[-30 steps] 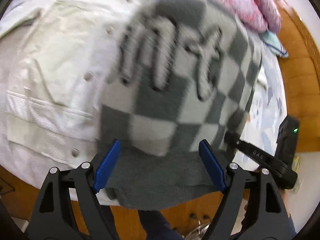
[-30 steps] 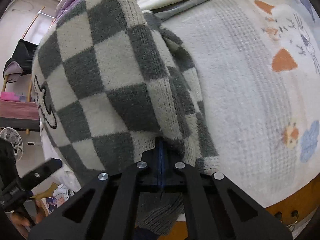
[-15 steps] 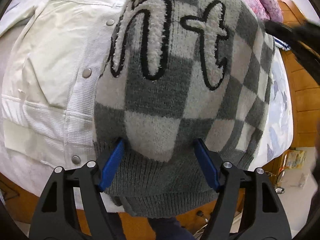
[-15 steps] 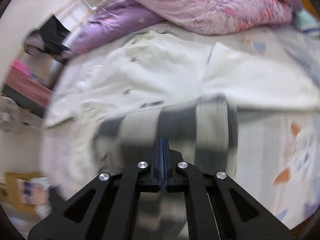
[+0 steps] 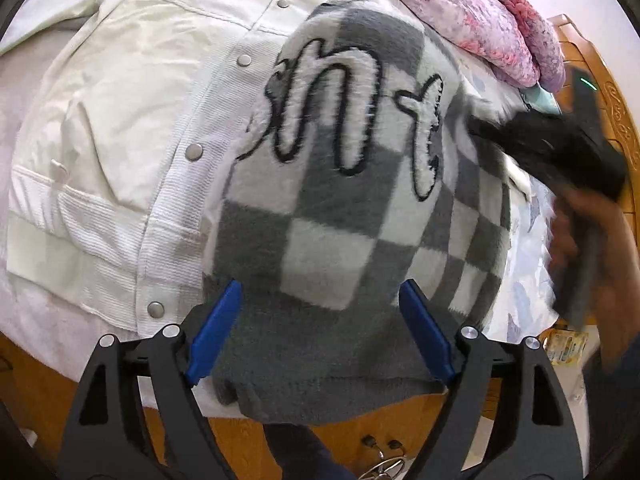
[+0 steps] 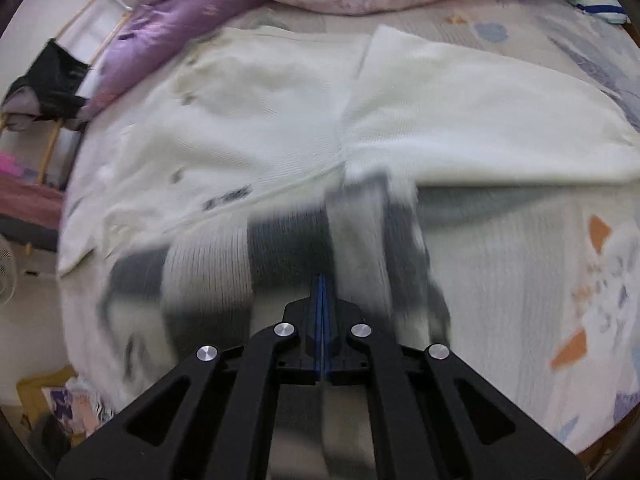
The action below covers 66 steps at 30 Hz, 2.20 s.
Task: Fold large clothes
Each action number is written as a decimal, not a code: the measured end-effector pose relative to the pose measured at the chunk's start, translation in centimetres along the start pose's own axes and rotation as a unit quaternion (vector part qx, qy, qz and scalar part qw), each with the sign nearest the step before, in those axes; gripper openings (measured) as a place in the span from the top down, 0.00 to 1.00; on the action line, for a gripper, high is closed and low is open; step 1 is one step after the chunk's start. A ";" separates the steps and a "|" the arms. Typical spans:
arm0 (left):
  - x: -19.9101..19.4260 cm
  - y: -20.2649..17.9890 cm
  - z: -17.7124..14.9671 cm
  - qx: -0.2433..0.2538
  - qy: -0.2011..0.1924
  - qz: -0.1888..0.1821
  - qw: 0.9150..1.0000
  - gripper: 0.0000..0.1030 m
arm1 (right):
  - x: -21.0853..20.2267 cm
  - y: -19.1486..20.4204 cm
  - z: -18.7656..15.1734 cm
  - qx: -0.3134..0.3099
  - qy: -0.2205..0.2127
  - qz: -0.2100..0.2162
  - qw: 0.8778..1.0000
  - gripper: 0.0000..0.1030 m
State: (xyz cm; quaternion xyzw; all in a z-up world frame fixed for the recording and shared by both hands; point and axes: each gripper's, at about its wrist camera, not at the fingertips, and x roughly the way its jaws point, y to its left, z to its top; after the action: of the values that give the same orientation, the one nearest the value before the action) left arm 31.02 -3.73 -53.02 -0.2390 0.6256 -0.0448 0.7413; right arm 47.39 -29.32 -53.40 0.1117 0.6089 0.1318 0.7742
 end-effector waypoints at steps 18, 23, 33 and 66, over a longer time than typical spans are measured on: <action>-2.6 -3.8 3.2 0.016 -0.040 0.036 0.998 0.21 | -1.7 -10.0 -23.9 0.093 0.125 0.046 0.987 0.98; -3.4 -6.2 6.3 0.027 -0.068 0.029 0.997 0.21 | -7.4 -8.0 -17.7 0.069 0.029 0.068 0.995 0.95; 0.7 -10.2 12.8 0.109 -0.025 0.052 0.992 0.33 | -4.1 -1.5 -2.3 0.037 -0.028 0.089 0.995 0.95; -0.6 0.9 8.0 0.043 -0.004 0.027 0.999 0.17 | -3.1 -5.9 -5.7 0.106 -0.032 0.111 0.988 0.56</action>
State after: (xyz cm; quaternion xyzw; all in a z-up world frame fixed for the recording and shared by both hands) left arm 38.32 -0.36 -52.00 -0.1902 0.6267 -0.0506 0.7540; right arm 41.57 -35.80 -53.84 0.2641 0.5786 0.1477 0.7574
